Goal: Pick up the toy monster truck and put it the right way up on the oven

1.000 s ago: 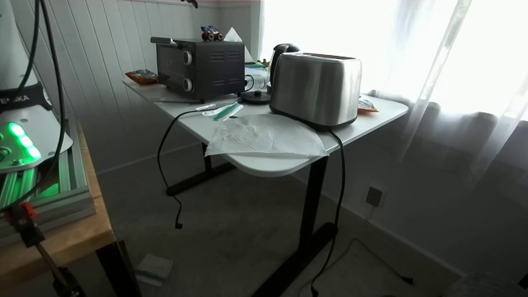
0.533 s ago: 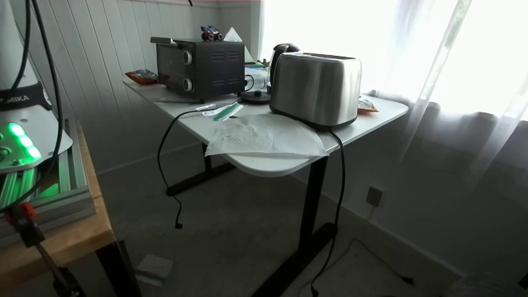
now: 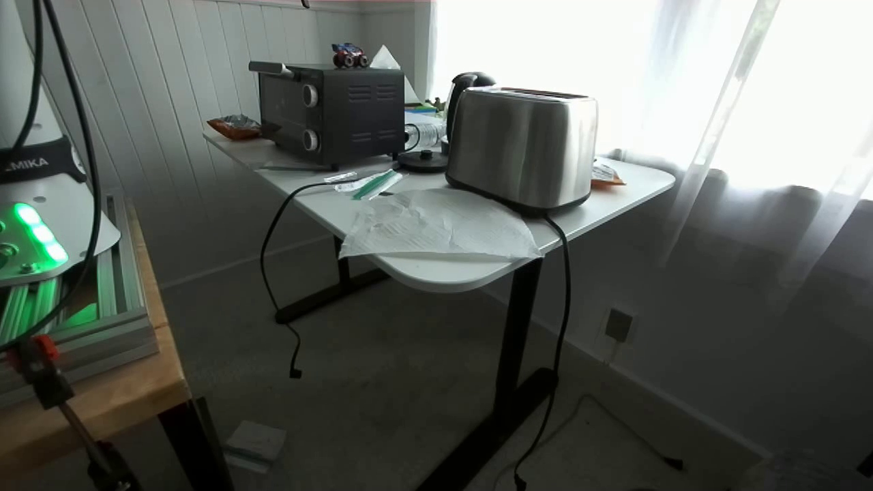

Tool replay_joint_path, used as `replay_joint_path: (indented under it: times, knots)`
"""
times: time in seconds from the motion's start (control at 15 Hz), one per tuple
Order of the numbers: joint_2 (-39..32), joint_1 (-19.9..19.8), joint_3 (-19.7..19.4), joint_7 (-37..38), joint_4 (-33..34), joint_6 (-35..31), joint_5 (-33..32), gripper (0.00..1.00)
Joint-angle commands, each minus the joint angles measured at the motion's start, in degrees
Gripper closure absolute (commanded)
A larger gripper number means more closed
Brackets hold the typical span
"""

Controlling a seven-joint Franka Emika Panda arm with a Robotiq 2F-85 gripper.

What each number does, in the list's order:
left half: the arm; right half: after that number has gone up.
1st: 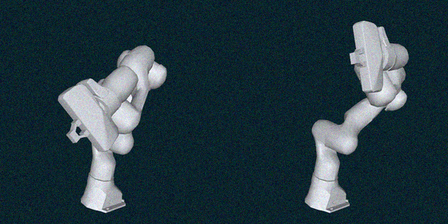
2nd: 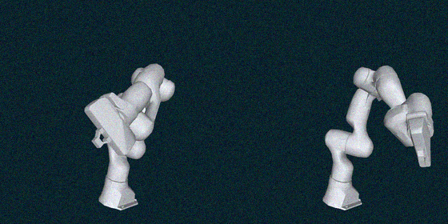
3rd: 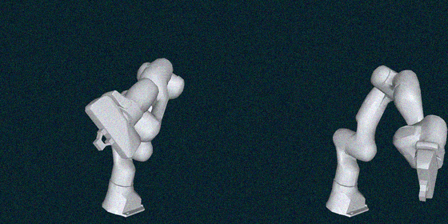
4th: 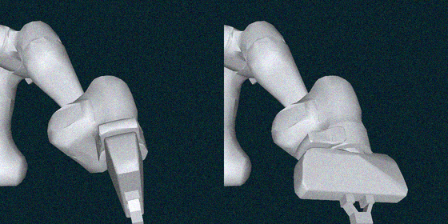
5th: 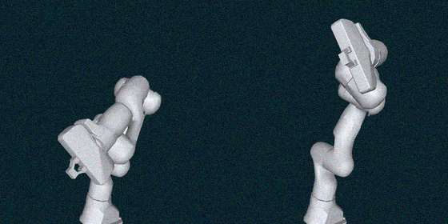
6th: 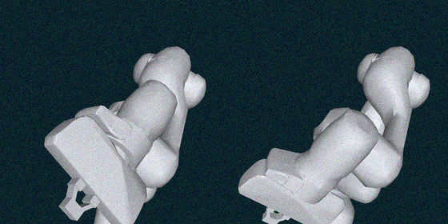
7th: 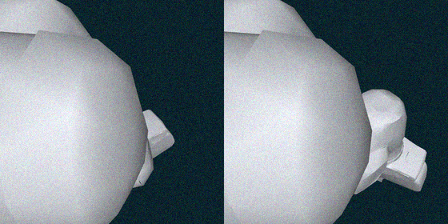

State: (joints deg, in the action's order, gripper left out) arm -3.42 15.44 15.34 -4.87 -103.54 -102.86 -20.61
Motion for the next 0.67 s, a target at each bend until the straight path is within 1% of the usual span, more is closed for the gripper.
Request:
replay_joint_path:
  times: [0.0,0.13,0.33,0.4,0.47,0.6]
  knots:
    - [3.6,-0.7,-0.9,7.0,-4.4,-6.3,4.7,0.00]
    - [4.9,-0.8,-1.3,11.3,-6.6,-11.1,4.9,0.00]
    - [7.4,-0.8,-1.5,19.3,-11.2,-19.0,1.6,0.00]
    - [3.0,-0.6,-1.2,14.7,-5.4,-13.9,2.8,0.00]
    - [3.8,-0.7,-1.2,16.4,-6.7,-15.8,2.6,0.00]
    - [4.8,-0.8,-1.1,17.6,-8.3,-17.1,2.6,0.00]
